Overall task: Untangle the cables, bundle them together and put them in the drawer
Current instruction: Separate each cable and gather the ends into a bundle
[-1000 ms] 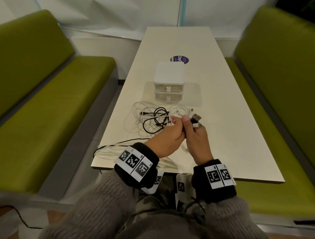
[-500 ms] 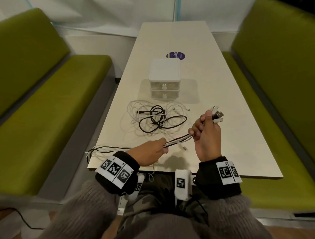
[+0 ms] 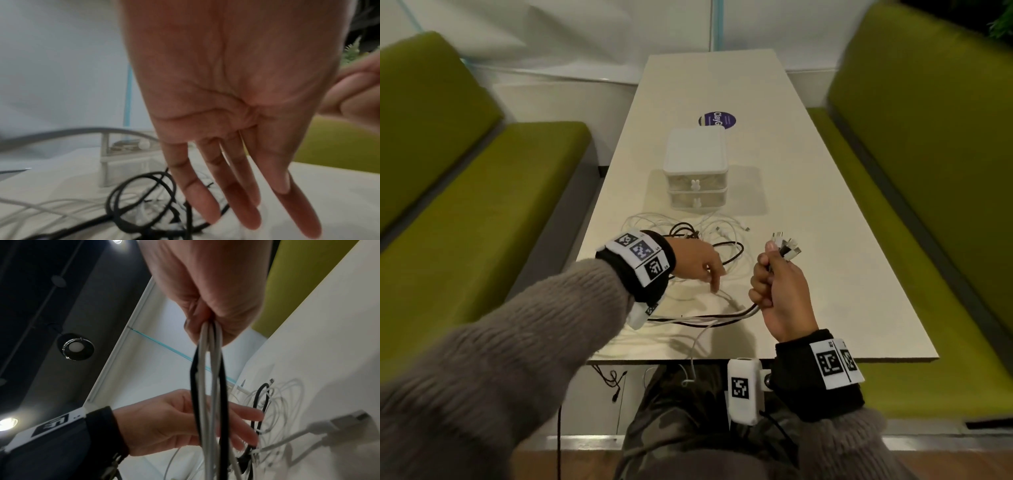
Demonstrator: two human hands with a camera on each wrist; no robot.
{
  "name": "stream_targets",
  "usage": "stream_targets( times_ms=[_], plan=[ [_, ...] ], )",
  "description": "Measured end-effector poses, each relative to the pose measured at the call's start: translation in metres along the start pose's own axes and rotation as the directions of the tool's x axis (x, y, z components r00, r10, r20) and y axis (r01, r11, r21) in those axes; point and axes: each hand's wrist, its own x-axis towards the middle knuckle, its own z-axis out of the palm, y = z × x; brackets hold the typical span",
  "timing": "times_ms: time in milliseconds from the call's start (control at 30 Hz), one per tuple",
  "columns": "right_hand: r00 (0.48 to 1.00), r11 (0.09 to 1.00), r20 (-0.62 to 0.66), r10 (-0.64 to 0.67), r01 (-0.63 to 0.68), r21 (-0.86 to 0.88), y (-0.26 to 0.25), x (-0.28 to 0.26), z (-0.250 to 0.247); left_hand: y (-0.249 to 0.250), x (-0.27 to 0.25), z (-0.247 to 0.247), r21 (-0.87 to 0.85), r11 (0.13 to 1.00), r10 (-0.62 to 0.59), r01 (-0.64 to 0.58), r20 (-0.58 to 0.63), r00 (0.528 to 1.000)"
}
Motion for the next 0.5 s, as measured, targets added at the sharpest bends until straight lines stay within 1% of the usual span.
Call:
stream_targets(
  times_ms=[67, 167, 233, 267, 300, 333, 367, 400, 433, 467, 500],
  plan=[
    [1.000, 1.000, 0.013, 0.004, -0.004, -0.013, -0.001, 0.001, -0.002, 0.004, 0.015, 0.007, 0.079, 0.997, -0.003, -0.003, 0.067, 0.998],
    [0.999, 1.000, 0.044, 0.005, -0.003, -0.031, 0.000, 0.003, -0.003, 0.004, 0.025, 0.016, 0.144, 0.990, -0.021, 0.008, 0.091, 0.996],
    [0.998, 0.999, 0.059, 0.001, 0.001, -0.050, 0.000, 0.004, -0.003, 0.001, 0.023, 0.014, 0.132, 0.991, -0.019, 0.005, 0.101, 0.995],
    [0.998, 0.998, 0.062, 0.001, 0.003, -0.060, 0.000, 0.004, -0.003, -0.001, 0.020, 0.011, 0.104, 0.995, -0.011, 0.002, 0.089, 0.996],
    [0.998, 0.998, 0.064, 0.000, 0.004, -0.066, 0.001, 0.004, -0.003, -0.003, 0.015, 0.006, 0.063, 0.998, 0.001, -0.004, 0.051, 0.999],
    [0.998, 0.998, 0.061, -0.004, 0.008, -0.068, 0.001, 0.005, -0.003, -0.004, 0.007, -0.001, 0.001, 1.000, 0.005, -0.005, -0.028, 1.000],
    [0.998, 0.998, 0.054, -0.011, 0.014, -0.065, 0.002, 0.005, -0.004, -0.005, -0.001, -0.009, -0.083, 0.997, -0.003, -0.010, -0.148, 0.989],
    [0.999, 0.998, 0.042, -0.022, 0.025, -0.058, 0.003, 0.006, -0.004, -0.005, -0.011, -0.017, -0.174, 0.984, -0.025, -0.026, -0.287, 0.957],
    [0.999, 0.998, 0.026, -0.037, 0.038, -0.045, 0.004, 0.007, -0.004, -0.005, -0.021, -0.024, -0.257, 0.965, -0.061, -0.055, -0.421, 0.905],
    [0.999, 0.998, 0.010, -0.052, 0.052, -0.023, 0.004, 0.008, -0.004, -0.004, -0.030, -0.028, -0.336, 0.938, -0.110, -0.088, -0.529, 0.842],
    [0.998, 0.998, -0.006, -0.063, 0.063, 0.006, 0.005, 0.009, -0.004, -0.002, -0.038, -0.031, -0.408, 0.903, -0.164, -0.132, -0.612, 0.773]
  ],
)
